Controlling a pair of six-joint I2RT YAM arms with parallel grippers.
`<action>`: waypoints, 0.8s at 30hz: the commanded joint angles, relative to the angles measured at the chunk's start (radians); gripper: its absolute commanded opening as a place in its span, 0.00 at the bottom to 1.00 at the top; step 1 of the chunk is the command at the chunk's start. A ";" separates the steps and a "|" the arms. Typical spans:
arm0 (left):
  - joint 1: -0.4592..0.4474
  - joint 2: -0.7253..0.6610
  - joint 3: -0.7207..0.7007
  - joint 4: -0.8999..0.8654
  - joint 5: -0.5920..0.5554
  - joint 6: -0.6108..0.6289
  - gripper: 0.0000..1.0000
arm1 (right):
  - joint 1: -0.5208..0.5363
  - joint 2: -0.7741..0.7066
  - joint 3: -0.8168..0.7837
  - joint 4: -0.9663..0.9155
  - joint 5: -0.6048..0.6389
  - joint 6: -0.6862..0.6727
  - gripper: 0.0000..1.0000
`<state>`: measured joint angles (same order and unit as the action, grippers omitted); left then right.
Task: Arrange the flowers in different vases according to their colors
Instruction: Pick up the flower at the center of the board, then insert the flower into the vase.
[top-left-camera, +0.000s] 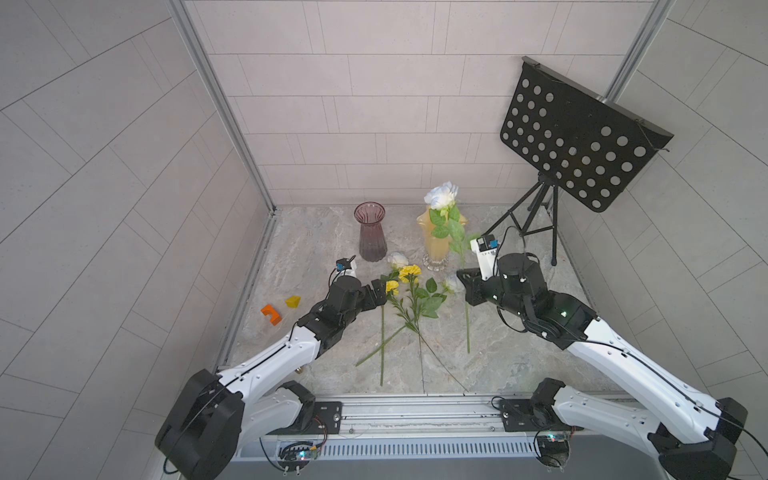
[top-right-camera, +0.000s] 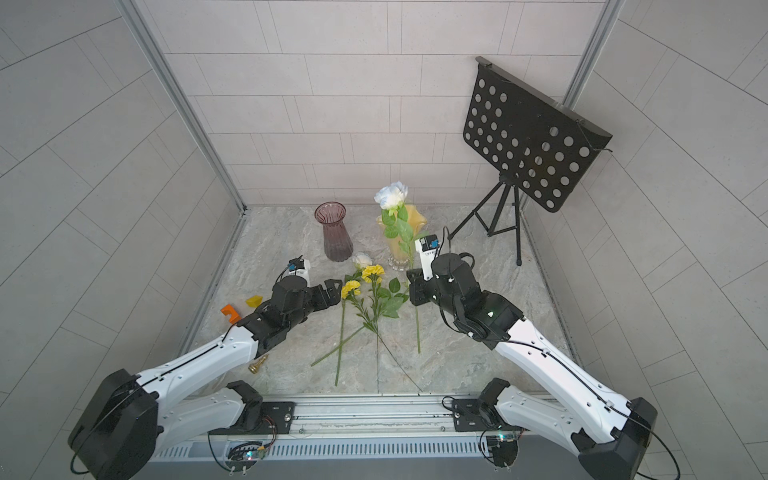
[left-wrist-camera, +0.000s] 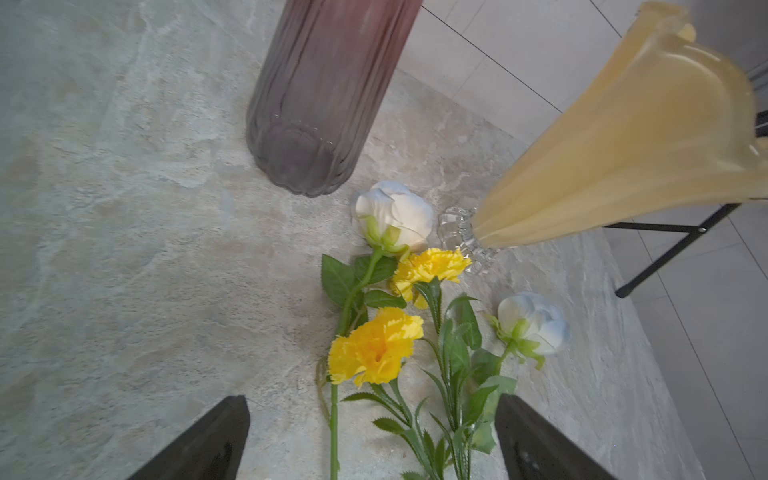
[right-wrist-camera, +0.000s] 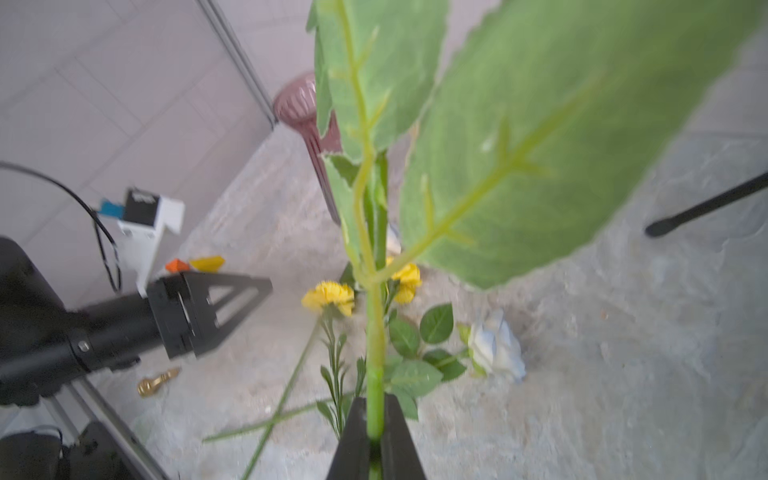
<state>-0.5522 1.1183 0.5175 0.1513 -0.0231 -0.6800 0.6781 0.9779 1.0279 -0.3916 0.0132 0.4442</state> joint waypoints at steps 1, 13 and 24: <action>-0.001 0.011 -0.001 0.045 0.059 0.033 1.00 | 0.002 0.046 0.081 0.164 0.174 -0.040 0.00; 0.000 -0.032 -0.012 -0.034 -0.116 -0.004 1.00 | -0.141 0.430 0.442 0.410 0.393 -0.126 0.00; 0.000 -0.004 -0.007 -0.025 -0.104 -0.013 1.00 | -0.259 0.698 0.731 0.397 0.321 -0.130 0.00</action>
<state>-0.5522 1.1053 0.5156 0.1352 -0.1139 -0.6849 0.4309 1.6417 1.7416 -0.0261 0.3401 0.3313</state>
